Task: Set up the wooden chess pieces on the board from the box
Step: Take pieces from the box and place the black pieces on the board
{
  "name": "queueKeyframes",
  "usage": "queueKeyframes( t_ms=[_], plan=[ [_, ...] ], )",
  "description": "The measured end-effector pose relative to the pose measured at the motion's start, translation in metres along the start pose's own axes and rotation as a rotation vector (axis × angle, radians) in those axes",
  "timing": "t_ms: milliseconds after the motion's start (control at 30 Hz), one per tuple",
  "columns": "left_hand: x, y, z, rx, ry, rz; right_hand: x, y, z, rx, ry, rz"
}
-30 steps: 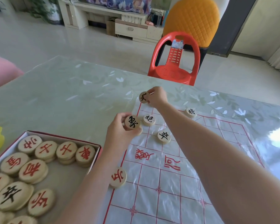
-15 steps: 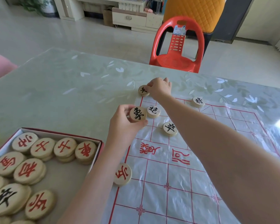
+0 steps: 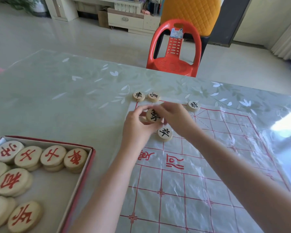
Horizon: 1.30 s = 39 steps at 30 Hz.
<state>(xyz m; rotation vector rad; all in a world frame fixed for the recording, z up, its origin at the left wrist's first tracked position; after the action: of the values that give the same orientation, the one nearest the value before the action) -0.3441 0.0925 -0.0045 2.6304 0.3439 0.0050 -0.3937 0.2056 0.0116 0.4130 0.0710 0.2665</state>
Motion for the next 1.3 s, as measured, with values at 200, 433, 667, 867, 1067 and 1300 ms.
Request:
queueKeyframes(
  t_ms=[200, 433, 667, 867, 1067, 1300],
  plan=[
    [0.006, -0.042, -0.015, -0.077, -0.022, 0.074, 0.02, 0.048, -0.055, -0.344, -0.185, -0.085],
    [-0.002, -0.049, -0.016, -0.227, -0.027, 0.091, -0.022, 0.104, -0.084, -0.266, -0.217, -0.226],
    [-0.007, -0.046, -0.012, -0.273, -0.008, 0.064, -0.076, 0.113, -0.072, -0.042, -0.146, -0.289],
    [-0.005, -0.042, -0.008, -0.293, -0.001, 0.063, -0.096, 0.08, -0.069, 0.007, -0.163, -0.221],
    [-0.002, -0.042, -0.006, -0.343, -0.011, 0.092, -0.1, 0.066, -0.073, 0.052, -0.228, -0.195],
    [0.001, -0.039, 0.002, -0.333, -0.008, 0.101, -0.104, 0.056, -0.069, 0.284, -0.147, -0.195]
  ],
)
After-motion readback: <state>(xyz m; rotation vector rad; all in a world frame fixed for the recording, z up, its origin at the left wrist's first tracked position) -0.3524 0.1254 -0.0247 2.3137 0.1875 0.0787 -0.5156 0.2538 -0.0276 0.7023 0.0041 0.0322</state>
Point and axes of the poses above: each hand's wrist, its own x-axis away from the middle knuckle, its own y-axis out of the back of the hand, z = x × y, the point moved 9 cm from there along -x, towards the middle knuckle, and after that the axes turned 13 degrees about -x, right-handed, at the moved point
